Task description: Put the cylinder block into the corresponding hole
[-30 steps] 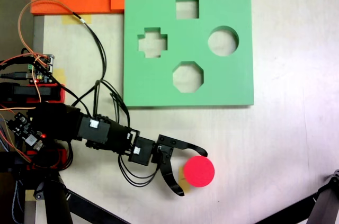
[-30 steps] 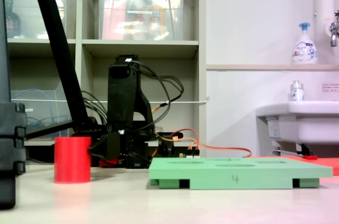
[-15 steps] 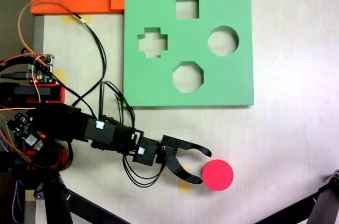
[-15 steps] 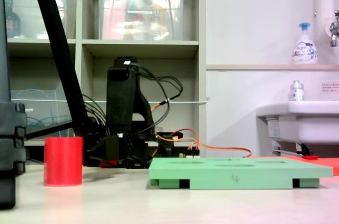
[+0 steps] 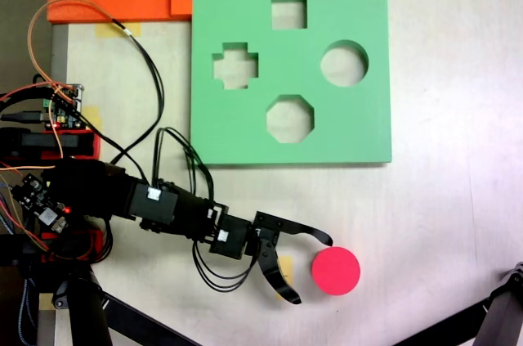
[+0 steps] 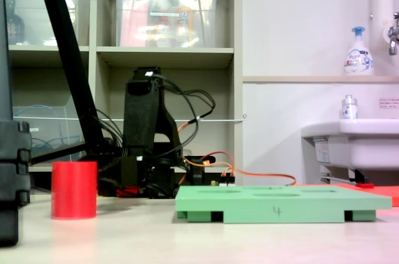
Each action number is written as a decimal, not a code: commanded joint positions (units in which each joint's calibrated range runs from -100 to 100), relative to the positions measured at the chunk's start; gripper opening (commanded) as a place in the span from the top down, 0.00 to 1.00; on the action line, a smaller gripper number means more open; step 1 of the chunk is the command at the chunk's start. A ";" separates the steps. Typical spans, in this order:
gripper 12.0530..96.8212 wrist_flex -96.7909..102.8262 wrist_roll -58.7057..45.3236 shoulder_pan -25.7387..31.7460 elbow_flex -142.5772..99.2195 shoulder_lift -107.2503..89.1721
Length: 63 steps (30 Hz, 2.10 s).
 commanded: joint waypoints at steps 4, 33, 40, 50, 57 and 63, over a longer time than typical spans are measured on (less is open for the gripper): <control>0.39 6.56 0.24 -0.24 7.71 2.95; 0.66 2.51 0.63 -0.49 19.77 12.30; 0.68 2.42 0.68 -0.49 13.89 3.64; 0.68 -11.16 0.68 2.15 4.22 -35.60; 0.68 -33.40 0.59 8.21 9.90 -59.48; 0.68 -44.86 -0.59 14.36 21.57 -57.95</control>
